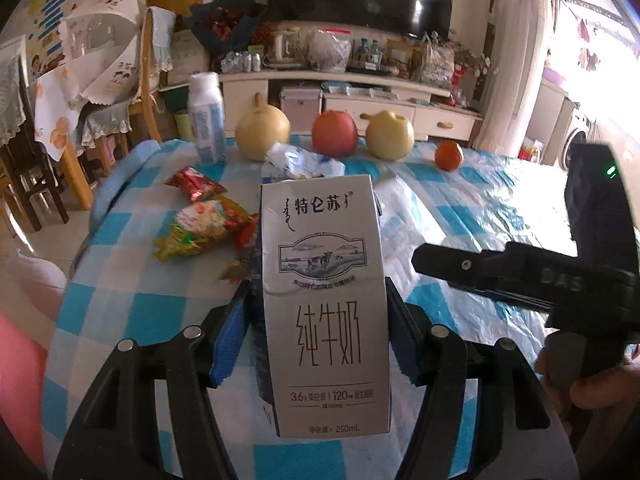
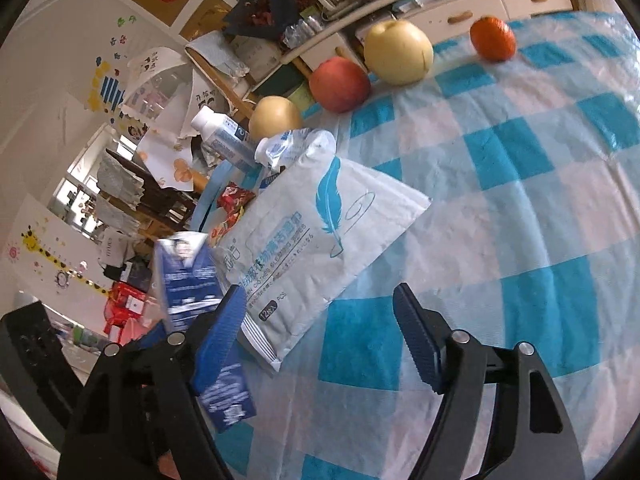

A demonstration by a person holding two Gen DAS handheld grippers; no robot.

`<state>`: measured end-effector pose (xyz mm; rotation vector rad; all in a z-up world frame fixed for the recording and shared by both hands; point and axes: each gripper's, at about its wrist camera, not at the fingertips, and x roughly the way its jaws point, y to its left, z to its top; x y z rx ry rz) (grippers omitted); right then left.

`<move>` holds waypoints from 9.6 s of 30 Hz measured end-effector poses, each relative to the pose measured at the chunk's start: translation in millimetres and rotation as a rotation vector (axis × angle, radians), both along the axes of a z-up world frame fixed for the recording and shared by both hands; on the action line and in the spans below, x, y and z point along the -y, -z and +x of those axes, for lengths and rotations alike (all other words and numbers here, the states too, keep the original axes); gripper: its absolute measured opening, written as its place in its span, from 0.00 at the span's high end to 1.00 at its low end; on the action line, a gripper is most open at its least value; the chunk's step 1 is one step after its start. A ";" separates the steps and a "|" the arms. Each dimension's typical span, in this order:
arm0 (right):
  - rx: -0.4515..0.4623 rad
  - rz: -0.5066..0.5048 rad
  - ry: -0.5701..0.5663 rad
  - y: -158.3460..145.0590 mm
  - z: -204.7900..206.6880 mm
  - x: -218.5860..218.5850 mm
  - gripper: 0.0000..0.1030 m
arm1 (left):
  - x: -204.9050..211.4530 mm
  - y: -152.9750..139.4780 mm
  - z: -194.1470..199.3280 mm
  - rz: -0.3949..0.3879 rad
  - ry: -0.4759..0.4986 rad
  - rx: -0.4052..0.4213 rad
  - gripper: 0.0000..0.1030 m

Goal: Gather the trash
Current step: 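Grasp the upright milk carton with the left gripper, then grasp the white feather-printed pouch with the right gripper and lift it, then carry carton and pouch to the pink bucket and release both inside, then move both grippers back over the table toward the snack wrappers, then grasp the COFFEEMIX stick with the left gripper while the right grasps the white pouch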

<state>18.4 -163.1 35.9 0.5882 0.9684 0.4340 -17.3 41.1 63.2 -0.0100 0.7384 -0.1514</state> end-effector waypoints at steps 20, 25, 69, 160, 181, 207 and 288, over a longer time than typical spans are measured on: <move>-0.028 -0.022 0.059 3.9 36.3 -35.0 0.11 | -65.2 -13.6 -2.6 -0.020 -0.122 0.058 0.38; 0.020 -0.116 0.034 2.6 42.6 -45.8 0.10 | -72.9 -10.1 -0.2 -0.028 -0.132 0.042 0.38; 0.327 -0.324 -0.165 -62.4 -33.0 -94.6 0.81 | -139.0 -19.5 -30.7 -0.075 -0.217 0.070 0.38; 0.301 -0.327 -0.295 -49.3 -123.0 -196.8 0.08 | -210.9 -33.1 -52.1 -0.073 -0.427 0.131 0.11; 0.239 -0.260 -0.146 -50.5 -99.3 -110.0 0.07 | -142.0 -23.9 -26.3 -0.090 -0.284 0.084 0.11; 0.082 -0.228 -0.012 -38.3 -30.9 -12.8 0.07 | -52.1 14.5 69.6 -0.289 -0.027 -0.079 0.14; 0.045 -0.353 -0.077 1.0 17.7 -28.9 0.09 | -16.2 43.3 37.9 -0.146 0.127 -0.185 0.48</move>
